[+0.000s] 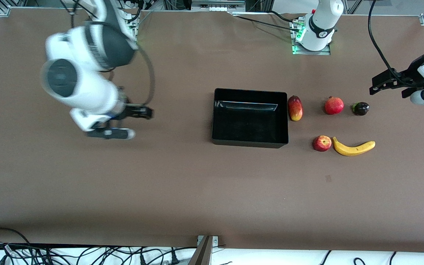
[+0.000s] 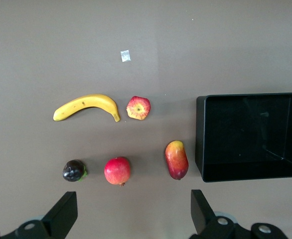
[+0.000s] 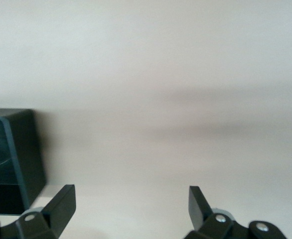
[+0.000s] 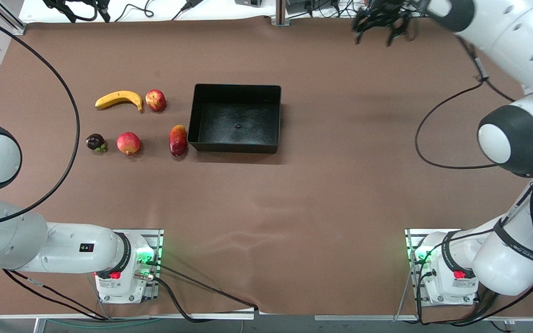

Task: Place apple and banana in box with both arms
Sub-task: 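Grasp the small red apple with the left gripper while the right gripper withdraws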

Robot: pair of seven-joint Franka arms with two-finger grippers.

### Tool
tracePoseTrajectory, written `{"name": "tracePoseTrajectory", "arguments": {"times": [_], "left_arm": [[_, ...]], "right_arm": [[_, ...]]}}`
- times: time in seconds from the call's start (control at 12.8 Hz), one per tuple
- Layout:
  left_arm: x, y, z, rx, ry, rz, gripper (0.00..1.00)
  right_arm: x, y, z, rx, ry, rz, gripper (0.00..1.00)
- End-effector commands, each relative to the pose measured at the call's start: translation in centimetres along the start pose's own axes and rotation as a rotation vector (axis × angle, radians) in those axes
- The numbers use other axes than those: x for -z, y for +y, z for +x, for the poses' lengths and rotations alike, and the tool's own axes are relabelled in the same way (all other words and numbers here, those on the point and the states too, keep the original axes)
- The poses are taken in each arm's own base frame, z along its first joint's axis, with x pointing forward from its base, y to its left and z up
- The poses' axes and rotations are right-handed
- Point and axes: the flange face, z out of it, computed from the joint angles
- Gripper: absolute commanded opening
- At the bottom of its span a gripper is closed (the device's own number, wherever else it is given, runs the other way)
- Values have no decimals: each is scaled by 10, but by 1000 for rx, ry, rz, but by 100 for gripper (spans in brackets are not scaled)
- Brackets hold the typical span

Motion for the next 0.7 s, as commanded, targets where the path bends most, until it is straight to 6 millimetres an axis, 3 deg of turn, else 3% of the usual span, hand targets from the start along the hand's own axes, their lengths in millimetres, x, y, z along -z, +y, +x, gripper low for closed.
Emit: {"name": "tracePoseTrajectory", "arguments": {"times": [0.0,0.23,0.47,0.55,0.62], "left_arm": [[-50,-2,20,-22,-62,55,100],[-109,-6,48,-30,-6,66,100],[-186,-10,67,-31,-60,61,100],[-210,-11,72,-46,-73,61,100],[-223,-12,77,-100,-70,59,100]], "right_arm": [[44,70,-1,-45,-7,-1,100],[88,115,-18,-51,-46,-67,100],[104,156,-25,-45,-47,-21,100],[92,167,-24,-22,-56,-35,100],[89,165,-27,12,-23,-43,100]]}}
